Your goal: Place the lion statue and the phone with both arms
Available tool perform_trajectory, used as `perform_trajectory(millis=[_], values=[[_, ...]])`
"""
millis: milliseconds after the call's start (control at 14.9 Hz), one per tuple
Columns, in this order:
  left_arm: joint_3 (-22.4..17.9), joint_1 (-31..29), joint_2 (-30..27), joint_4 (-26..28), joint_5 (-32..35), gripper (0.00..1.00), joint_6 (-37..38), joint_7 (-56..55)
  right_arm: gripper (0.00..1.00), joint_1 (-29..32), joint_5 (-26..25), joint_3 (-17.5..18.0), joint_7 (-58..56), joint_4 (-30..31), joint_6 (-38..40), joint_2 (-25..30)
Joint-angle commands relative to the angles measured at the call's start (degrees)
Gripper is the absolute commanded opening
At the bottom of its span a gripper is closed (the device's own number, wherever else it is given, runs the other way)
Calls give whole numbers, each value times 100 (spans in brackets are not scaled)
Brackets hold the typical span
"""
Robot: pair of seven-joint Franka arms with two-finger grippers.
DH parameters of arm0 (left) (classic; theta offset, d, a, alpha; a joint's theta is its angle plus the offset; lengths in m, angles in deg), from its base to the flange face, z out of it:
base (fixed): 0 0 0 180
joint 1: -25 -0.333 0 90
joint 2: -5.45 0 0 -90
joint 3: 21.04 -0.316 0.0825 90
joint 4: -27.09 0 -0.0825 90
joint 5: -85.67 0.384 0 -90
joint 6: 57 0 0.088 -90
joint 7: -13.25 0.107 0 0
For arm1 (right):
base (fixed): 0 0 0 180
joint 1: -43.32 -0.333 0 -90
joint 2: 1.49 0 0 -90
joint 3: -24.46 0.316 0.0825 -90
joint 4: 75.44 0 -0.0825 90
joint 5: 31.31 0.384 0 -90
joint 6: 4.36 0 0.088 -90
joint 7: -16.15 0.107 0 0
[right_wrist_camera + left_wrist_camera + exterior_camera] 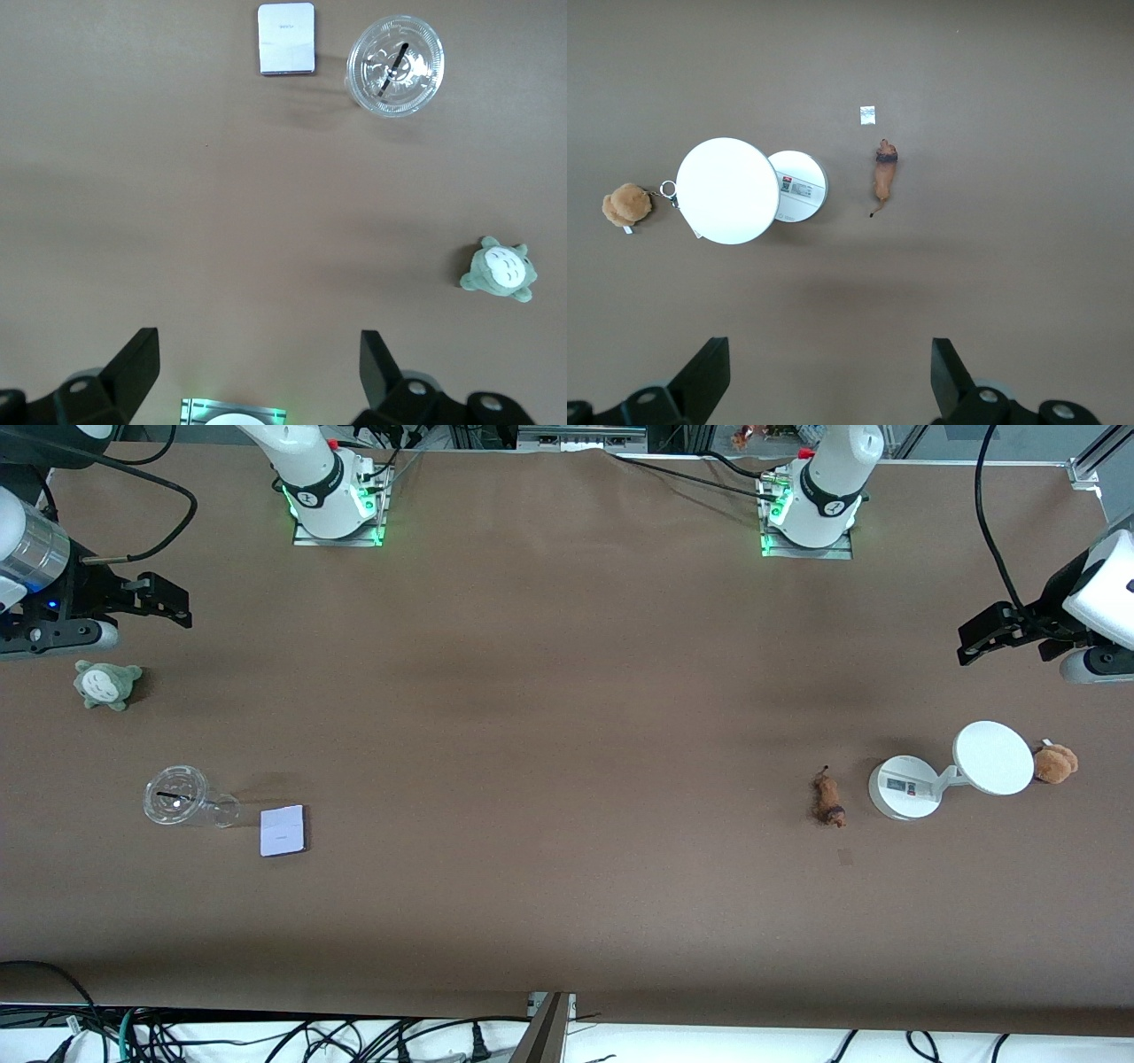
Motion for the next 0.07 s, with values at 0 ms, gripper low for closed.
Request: perform_trajectory(millis=[0], values=[[5, 2, -13, -99, -75, 100, 98, -39, 100, 26, 72, 34, -25, -98, 59, -34]])
